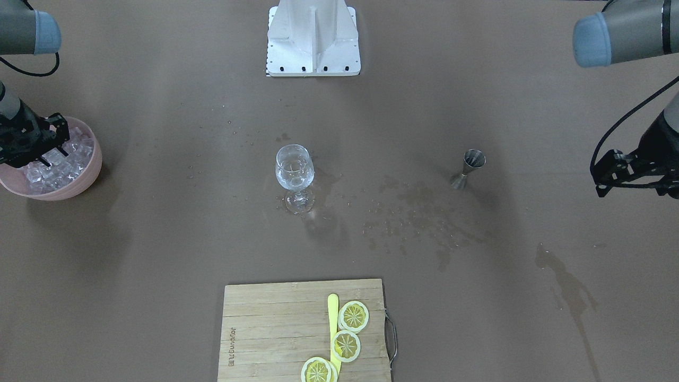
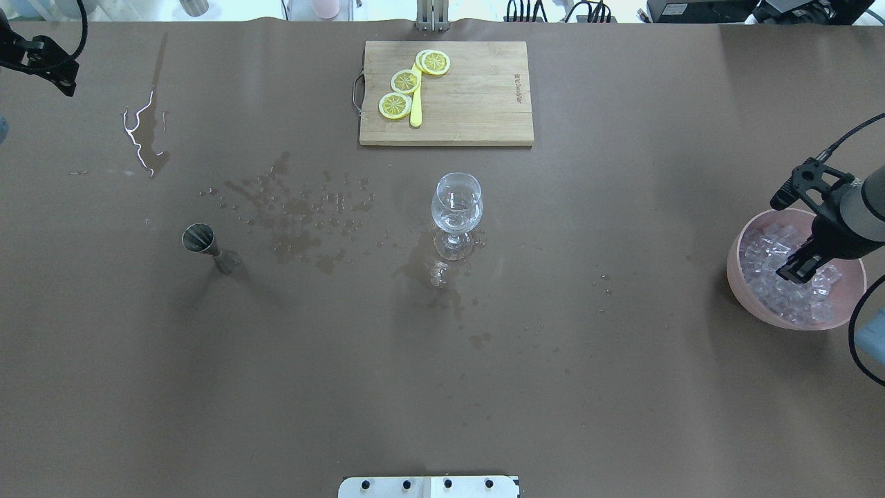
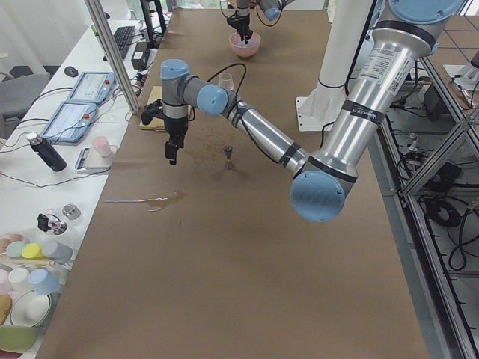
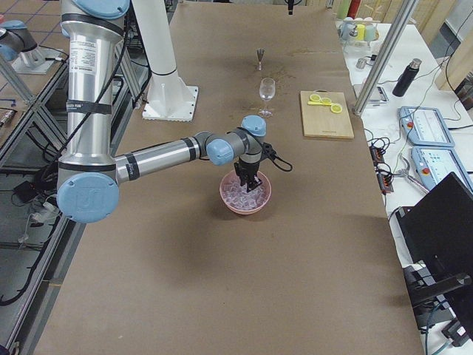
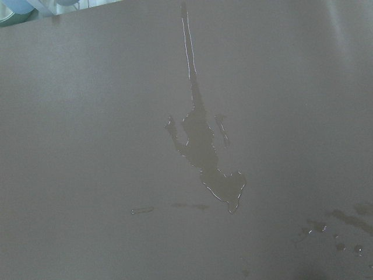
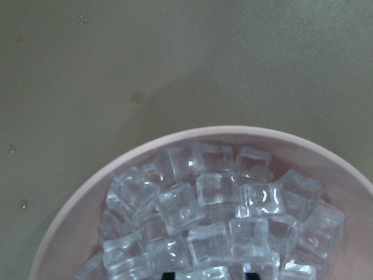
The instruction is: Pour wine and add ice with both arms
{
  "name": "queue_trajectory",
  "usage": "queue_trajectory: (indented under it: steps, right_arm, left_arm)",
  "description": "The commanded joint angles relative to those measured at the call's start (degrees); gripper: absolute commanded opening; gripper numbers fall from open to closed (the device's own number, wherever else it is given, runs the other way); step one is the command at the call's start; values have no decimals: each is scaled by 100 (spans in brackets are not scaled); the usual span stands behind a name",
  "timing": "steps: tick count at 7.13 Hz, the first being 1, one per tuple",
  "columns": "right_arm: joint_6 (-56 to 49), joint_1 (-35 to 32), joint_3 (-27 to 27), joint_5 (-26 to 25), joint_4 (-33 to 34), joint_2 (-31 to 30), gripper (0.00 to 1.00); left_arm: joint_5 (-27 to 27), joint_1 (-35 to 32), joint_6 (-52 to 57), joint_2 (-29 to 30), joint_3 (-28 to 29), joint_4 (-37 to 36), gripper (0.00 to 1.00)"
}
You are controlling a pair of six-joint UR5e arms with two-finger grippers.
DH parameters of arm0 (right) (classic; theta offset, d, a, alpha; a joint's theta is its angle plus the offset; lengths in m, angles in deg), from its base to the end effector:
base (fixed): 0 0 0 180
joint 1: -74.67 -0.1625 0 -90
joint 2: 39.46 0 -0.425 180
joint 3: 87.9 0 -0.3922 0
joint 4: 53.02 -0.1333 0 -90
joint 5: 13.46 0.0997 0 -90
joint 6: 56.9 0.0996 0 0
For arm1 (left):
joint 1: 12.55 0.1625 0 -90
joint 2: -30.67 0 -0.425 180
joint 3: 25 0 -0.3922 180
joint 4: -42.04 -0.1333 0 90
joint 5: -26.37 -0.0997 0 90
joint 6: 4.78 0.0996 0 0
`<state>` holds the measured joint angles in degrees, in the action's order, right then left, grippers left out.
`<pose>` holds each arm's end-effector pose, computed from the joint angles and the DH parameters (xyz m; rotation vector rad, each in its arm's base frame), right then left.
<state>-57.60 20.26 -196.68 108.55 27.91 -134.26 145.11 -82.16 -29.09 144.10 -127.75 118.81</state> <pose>-0.2080 -0.4289 0.5299 0.2132 -0.6576 -0.7209 0.1330 -0.6029 0.3625 0.1744 0.6065 0.0343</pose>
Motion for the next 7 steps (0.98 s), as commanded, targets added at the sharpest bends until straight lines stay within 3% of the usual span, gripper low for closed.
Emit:
queue_trajectory:
  steps: [1, 2, 3, 5, 7]
  right_arm:
    - [-18, -8, 6, -1, 1, 6, 28]
    - [-9, -17, -11, 8, 1, 15, 5]
    - [-9, -208, -81, 103, 1, 23, 0]
    - [-18, -708, -379, 445, 10, 32, 0]
    - [479, -1385, -548, 1138, 1, 311, 0]
  left_arm:
    - [0, 0, 5, 4, 9, 5, 99]
    - [0, 0, 5, 4, -8, 5, 99]
    - [0, 0, 5, 4, -17, 5, 99]
    - [0, 0, 5, -5, -26, -4, 99]
    - [70, -18, 5, -5, -26, -4, 99]
